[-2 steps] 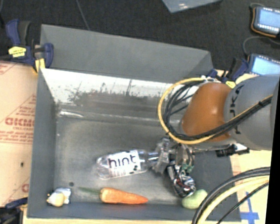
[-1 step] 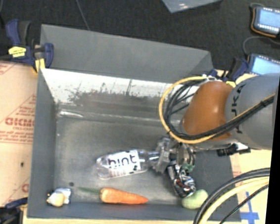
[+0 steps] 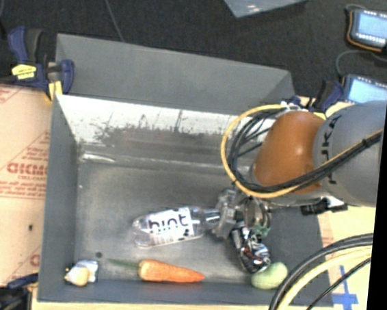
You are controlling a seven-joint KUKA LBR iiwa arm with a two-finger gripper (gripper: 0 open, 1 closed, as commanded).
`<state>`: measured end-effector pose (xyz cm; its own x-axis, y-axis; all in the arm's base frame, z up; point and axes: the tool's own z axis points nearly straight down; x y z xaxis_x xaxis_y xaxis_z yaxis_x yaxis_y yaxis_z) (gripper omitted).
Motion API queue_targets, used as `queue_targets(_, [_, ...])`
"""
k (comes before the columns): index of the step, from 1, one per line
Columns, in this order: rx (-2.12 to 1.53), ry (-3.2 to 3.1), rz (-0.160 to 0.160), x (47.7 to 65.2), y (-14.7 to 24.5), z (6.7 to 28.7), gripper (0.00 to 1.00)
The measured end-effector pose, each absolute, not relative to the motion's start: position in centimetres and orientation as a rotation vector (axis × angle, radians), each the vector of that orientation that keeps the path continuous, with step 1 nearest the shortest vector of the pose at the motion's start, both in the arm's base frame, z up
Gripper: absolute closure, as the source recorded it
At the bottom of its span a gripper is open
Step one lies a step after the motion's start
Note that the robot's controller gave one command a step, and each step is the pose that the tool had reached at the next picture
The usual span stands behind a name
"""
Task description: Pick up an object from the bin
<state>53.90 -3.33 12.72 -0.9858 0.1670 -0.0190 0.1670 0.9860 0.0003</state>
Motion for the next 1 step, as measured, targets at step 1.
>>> queue_targets(1, [0.261,3.112,-0.002,53.89,-3.33,13.14,1.00])
